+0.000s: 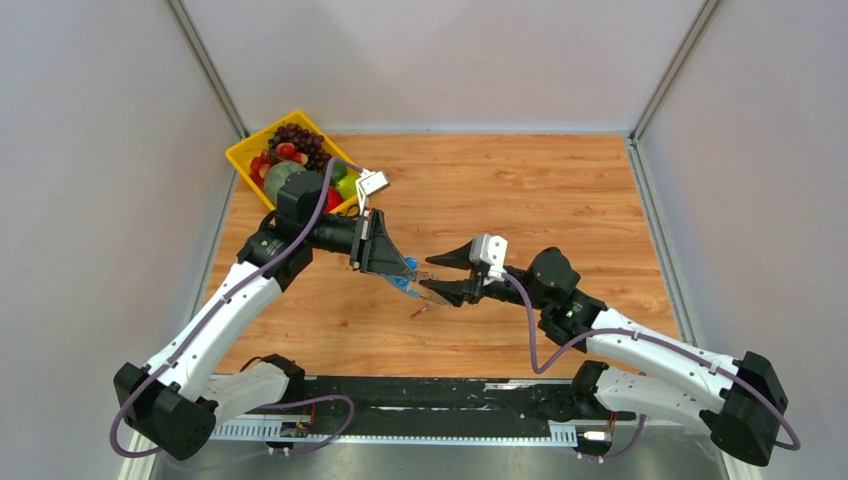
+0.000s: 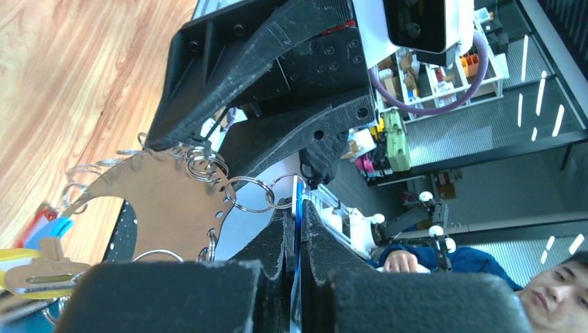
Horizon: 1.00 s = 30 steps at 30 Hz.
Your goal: Remove the keys from the keyring
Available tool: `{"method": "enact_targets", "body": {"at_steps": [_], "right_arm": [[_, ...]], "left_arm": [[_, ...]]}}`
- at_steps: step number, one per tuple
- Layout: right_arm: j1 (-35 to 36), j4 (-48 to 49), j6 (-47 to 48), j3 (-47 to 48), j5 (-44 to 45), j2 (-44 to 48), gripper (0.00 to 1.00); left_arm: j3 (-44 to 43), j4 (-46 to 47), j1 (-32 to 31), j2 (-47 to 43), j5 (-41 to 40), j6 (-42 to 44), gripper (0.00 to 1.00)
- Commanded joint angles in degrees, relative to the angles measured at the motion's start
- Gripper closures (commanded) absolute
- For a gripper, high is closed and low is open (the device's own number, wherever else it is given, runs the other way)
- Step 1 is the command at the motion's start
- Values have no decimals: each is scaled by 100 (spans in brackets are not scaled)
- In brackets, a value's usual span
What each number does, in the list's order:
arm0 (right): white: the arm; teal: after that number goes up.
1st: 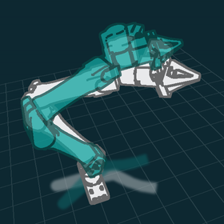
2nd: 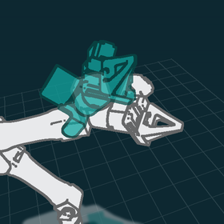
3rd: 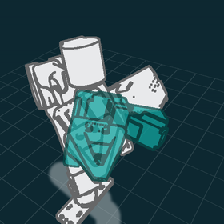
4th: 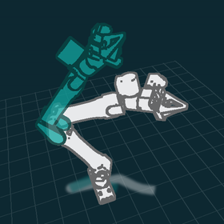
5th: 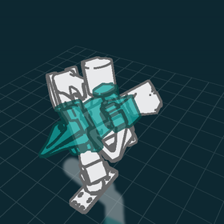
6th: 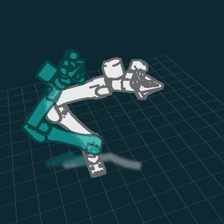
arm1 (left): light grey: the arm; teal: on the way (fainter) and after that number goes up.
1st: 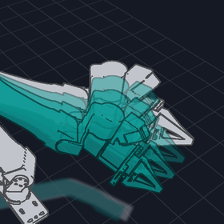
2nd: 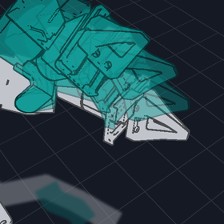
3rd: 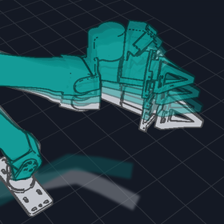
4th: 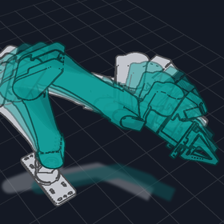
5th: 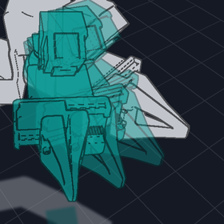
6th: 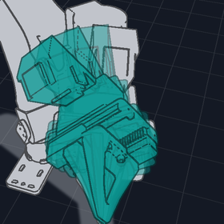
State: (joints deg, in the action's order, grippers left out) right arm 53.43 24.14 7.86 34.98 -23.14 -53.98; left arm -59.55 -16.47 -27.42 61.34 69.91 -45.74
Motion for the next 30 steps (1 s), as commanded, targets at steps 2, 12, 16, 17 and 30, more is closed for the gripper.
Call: {"method": "enact_targets", "body": {"at_steps": [2,12,16,17,30], "right_arm": [[-18,50,32,109,49,9,52],[-16,-301,313,35,-126,222,100],[-17,-651,431,33,-196,452,100],[-23,-780,447,58,-241,498,100],[-523,-2949,338,929,-2002,-32,100]], "left_arm": [[158,990,-67,-287,17,-521,100],[24,1194,-94,-163,-35,-750,100],[-579,147,-88,44,-31,209,100],[-718,-429,-93,102,-65,436,100],[-2341,-4211,-197,1699,-1401,3298,100]]}}
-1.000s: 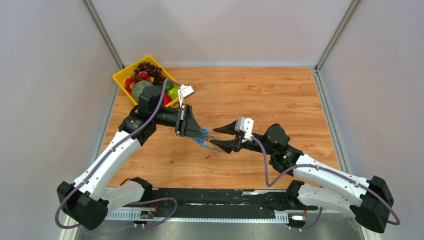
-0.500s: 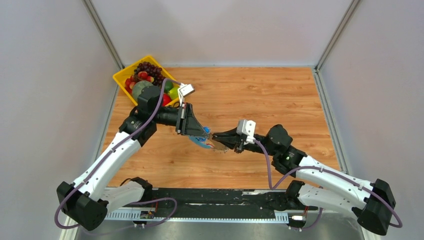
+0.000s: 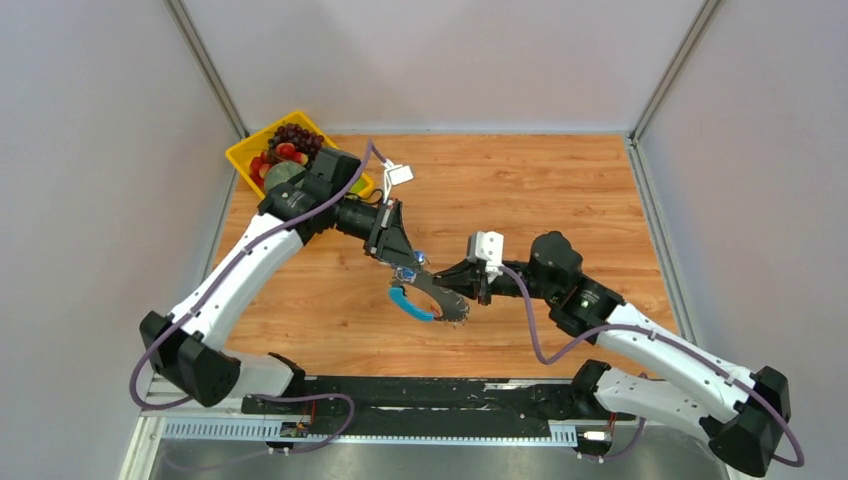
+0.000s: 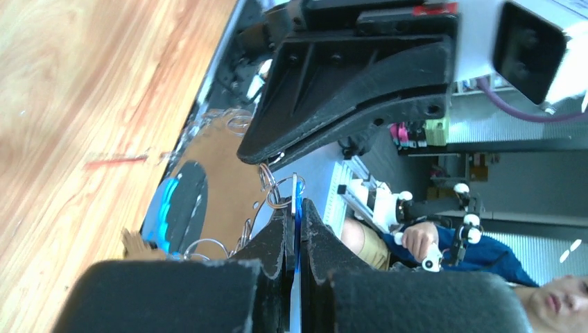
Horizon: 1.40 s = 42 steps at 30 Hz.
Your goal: Remove the keys from the keyring
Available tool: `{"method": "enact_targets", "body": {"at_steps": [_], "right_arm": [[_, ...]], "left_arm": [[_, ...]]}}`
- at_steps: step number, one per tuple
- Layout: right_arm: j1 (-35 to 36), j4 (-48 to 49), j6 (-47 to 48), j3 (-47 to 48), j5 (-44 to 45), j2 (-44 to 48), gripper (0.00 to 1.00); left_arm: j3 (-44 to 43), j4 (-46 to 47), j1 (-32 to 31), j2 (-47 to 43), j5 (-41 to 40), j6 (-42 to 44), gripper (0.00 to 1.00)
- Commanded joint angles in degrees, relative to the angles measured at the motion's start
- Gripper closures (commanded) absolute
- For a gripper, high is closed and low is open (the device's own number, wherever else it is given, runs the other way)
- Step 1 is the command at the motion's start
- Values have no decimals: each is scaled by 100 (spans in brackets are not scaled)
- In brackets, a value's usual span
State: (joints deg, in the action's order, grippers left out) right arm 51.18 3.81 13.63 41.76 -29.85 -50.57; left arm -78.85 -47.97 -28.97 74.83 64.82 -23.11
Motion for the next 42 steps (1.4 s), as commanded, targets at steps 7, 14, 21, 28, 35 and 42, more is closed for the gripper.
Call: {"method": "enact_targets", "body": {"at_steps": [7,14,21,28,35,42], "right_arm": [[-1241,-944,-1106,788,-3496,-1787,100],[-1258,-933,-1166,1182,-4101,-2351,100],[-1249,-944,-1133,1190,-4357,-2288,100],[-1259,-920,-993,1256,-4242,-2127,100],[-1257,-865,-828,1254,-3849,-1778,99],[-1259,-873,-906,1103,-2792,-1444,53]], "left_arm": [[-1403,-1803,-764,748,-2879,1987,100],[-1456,-1322,-1304,523,-5325,3046,100],[200,948,-1338,-871,-5669,3868,100],[1051,1979,-1339,-1236,-4586,3722,100],[2356,3550,-1339,-1918,-3369,2932,100],[2841,4250,-1339,-2497,-3264,2465,100]]}}
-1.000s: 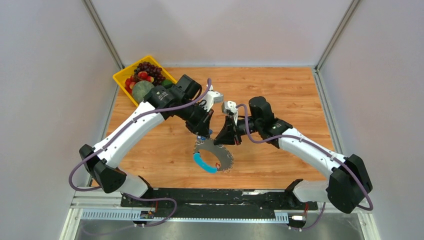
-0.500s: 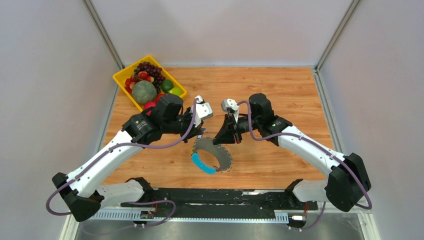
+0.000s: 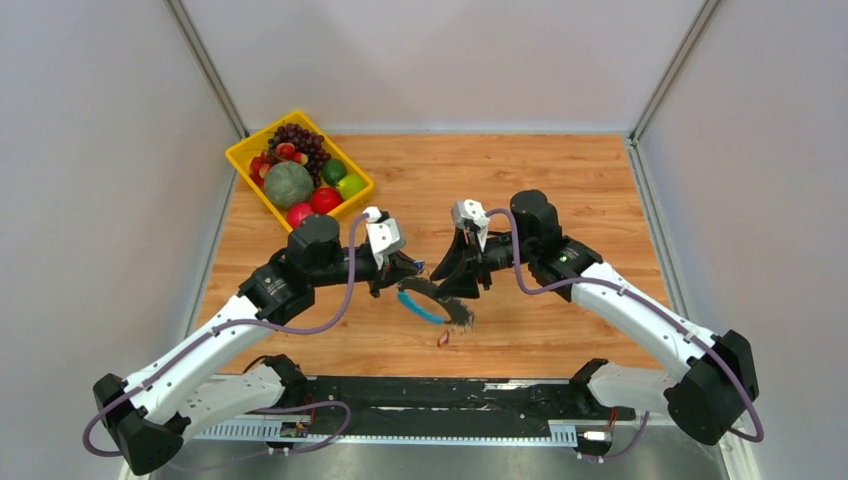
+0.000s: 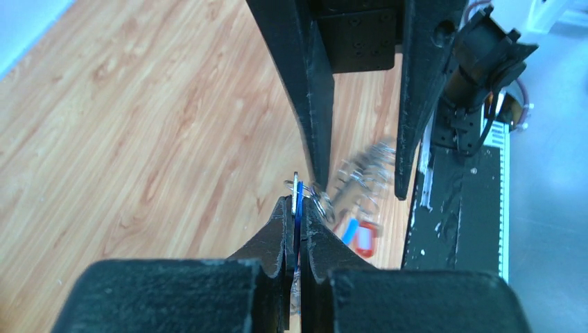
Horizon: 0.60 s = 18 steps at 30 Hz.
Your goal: Remove the keys from the keyring
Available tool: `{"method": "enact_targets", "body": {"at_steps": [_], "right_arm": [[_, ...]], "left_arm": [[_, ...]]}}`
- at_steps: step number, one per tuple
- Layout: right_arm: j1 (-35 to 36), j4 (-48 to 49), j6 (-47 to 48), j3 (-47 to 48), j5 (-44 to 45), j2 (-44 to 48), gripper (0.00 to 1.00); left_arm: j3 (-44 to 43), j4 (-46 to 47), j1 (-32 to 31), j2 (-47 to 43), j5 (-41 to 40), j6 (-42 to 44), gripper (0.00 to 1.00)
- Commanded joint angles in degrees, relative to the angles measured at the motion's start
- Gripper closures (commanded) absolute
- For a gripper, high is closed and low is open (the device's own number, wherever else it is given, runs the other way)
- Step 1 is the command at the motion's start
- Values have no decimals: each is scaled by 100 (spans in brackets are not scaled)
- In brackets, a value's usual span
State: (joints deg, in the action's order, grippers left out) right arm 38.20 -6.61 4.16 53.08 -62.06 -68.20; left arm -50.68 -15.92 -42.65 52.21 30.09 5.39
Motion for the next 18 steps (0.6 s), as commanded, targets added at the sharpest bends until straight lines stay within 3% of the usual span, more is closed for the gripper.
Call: {"method": "enact_targets", "body": {"at_steps": [1,12,18], "right_arm": [[39,171,63,-67,533,396,50],[43,586,187,-588,1847,1621,47],[75,1254,-12,-1035,2075,2236,55]], "left_arm": [[49,1071,29,-274,226,-452,100],[41,864,31,-447,182,-679,100],[-291,467,29,-350,131,-861,100]]}}
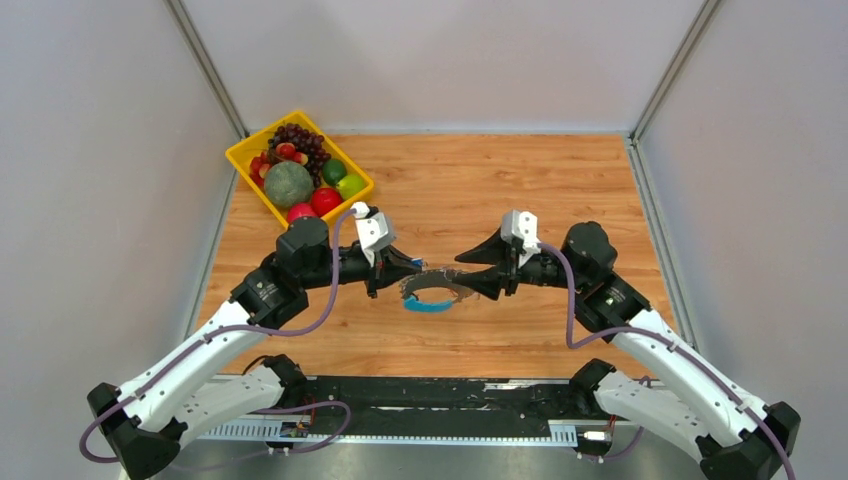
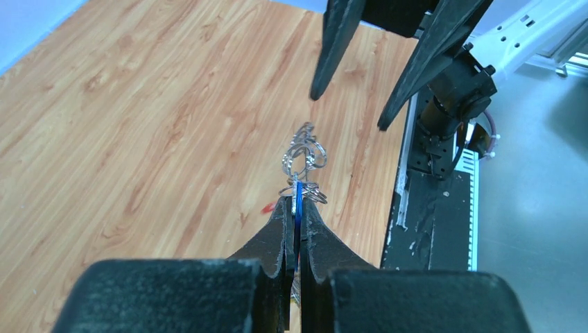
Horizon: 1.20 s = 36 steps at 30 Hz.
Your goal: Remove the keys from the keyring
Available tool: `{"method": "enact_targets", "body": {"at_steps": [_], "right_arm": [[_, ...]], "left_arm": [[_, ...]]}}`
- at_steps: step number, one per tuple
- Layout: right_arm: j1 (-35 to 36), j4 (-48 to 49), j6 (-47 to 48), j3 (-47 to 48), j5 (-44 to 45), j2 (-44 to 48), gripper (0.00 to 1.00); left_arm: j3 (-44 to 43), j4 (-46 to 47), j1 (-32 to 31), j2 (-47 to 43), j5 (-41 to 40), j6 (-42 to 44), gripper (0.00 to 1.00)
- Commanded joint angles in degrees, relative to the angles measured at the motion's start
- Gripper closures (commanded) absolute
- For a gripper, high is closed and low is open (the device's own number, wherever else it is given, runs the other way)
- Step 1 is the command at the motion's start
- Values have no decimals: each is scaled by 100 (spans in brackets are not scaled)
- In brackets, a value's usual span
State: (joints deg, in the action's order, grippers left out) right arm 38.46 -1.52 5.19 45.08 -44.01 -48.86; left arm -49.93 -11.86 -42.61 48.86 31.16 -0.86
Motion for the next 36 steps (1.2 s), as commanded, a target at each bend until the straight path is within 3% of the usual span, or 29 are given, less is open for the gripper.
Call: {"method": "enact_targets", "body": {"at_steps": [1,9,19,36], "right_arm": [[78,886,-183,-311,262,351,56],[757,1520,127,-628,829,310,55],[779,1456,596,-65,953,-306,55],[781,1048,378,652,-929,-1172,64]], "left_arm": [[-389,-5,25,-12,58,-251,100],[-409,7,27,-91,254,-331,100],[-516,-322,28,-264,670,151,100],[-670,-710,25,-429,723,939,100]]}}
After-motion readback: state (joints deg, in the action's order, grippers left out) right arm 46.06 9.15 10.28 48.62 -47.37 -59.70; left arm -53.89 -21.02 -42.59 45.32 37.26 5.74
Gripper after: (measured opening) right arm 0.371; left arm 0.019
